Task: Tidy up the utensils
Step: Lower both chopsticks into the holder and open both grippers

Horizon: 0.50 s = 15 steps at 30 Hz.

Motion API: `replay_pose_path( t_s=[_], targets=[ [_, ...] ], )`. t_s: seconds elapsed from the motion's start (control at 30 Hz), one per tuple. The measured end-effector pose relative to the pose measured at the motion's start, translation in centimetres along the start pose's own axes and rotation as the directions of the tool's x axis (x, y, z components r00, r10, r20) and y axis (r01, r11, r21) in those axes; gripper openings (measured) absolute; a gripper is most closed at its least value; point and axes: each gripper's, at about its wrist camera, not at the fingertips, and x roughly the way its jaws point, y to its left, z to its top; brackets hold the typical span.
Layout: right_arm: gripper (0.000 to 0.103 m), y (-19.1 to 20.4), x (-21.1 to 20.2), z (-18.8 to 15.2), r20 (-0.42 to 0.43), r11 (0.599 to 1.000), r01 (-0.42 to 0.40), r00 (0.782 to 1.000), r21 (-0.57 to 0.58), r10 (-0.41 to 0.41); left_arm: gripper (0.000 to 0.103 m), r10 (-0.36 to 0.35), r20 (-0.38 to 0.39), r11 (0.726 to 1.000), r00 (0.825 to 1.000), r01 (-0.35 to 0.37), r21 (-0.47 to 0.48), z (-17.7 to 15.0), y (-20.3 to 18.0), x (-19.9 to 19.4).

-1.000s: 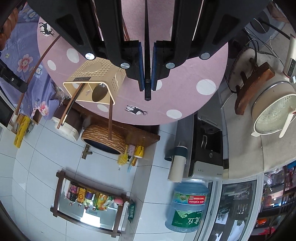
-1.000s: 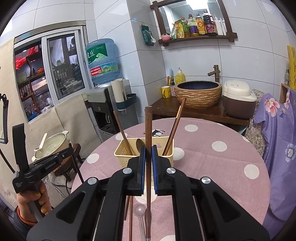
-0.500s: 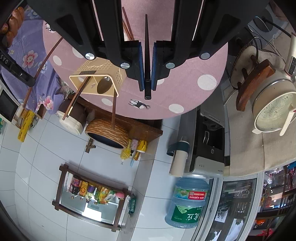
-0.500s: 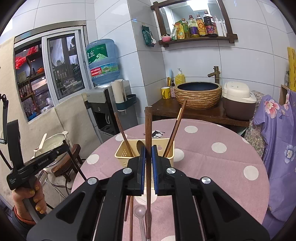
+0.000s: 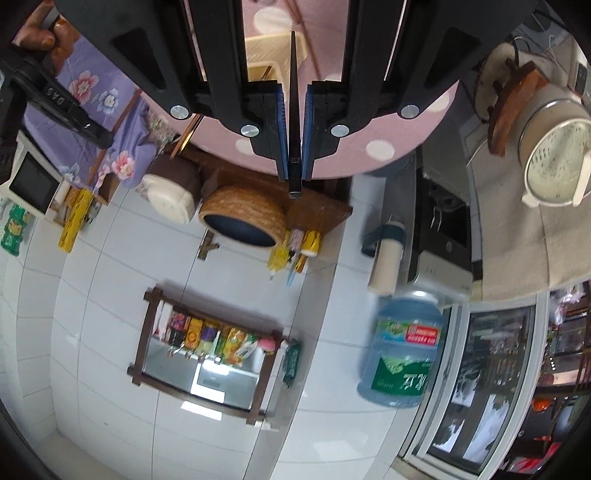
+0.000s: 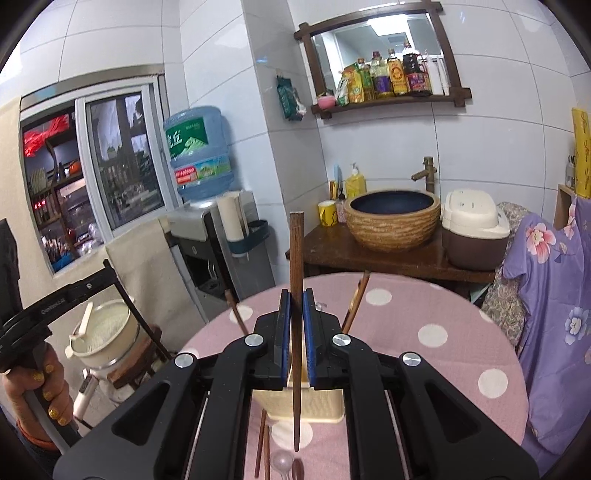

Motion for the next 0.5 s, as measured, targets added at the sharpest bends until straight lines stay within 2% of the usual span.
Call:
replay_pose_path(
  t_s=[0.17, 0.27, 0.4, 0.5],
  targets=[
    [0.007, -0.4, 1.4, 3.6, 0.057, 0.999, 0.04, 0.998, 0.023, -0.042, 0.008, -0.033, 0.034, 0.999, 0.999, 0.033, 0.004, 2.9, -2.8, 1.3],
    [0.007, -0.9, 2.9, 4.5, 0.074, 0.997, 0.063, 0.995, 0.038, -0.065, 0.008, -0.013, 0.051, 1.0, 0.999, 0.011, 0.027, 3.2, -4.0, 2.8],
    [0.007, -1.3, 5.5, 3.5, 0.077, 0.995, 0.095, 0.992, 0.03, -0.097, 0.008, 0.015, 0.045, 0.998, 0.999, -0.018, 0.061, 1.6, -4.7, 5.2],
    [0.008, -1.4, 7.6, 1.2, 0.048, 0.994, 0.112, 0.992, 0.019, -0.113, 0.008, 0.021, 0.004, 0.998, 1.0, -0.021, 0.058, -0.4, -4.4, 6.9]
  ],
)
